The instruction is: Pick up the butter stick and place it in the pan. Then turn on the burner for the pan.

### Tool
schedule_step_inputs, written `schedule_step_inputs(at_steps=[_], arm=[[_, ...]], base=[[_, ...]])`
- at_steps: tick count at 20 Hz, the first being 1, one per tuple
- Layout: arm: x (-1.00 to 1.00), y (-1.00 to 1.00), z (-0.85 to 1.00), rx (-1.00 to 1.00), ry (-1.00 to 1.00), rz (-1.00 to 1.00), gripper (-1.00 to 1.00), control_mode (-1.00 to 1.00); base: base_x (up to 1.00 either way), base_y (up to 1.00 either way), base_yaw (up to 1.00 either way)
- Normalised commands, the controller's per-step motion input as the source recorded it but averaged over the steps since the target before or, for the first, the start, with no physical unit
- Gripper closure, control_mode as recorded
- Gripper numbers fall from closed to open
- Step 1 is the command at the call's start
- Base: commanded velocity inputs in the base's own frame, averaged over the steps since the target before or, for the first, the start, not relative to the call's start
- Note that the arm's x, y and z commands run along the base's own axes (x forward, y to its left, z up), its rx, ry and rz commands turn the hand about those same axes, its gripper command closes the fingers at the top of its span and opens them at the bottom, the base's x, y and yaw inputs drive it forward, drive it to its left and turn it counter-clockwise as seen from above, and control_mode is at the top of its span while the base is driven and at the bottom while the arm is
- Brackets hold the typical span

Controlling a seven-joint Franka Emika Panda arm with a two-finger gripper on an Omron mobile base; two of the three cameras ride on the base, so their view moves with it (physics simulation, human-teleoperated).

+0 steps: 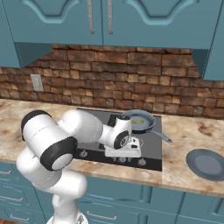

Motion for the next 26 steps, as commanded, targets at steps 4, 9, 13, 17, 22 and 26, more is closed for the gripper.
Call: schedule_step_inputs(at_steps=[4, 9, 13, 17, 22, 26], arm=[[0.0, 0.06, -0.15, 0.0, 0.0, 0.0, 1.0, -1.0], [0.0, 0.23, -0.18, -0.01, 0.01, 0.0, 1.0, -1.0], [-0.1, 0.12, -0.22, -0.02, 0.01, 0.0, 1.0, -1.0], [-0.04, 0.07, -0.3, 0.0, 0.0, 0.08, 1.0, -1.0], [0.0, 0.28, -0.43, 0.0, 0.0, 0.24, 1.0, -1.0], [-0.06, 0.35, -0.44, -0.01, 0.0, 0.27, 1.0, -1.0]], base=[[0.0, 0.0, 0.0], [0.0, 0.0, 0.0], [0.0, 0.0, 0.0], [0.0, 0.0, 0.0], [0.0, 0.0, 0.0], [0.0, 0.0, 0.0]])
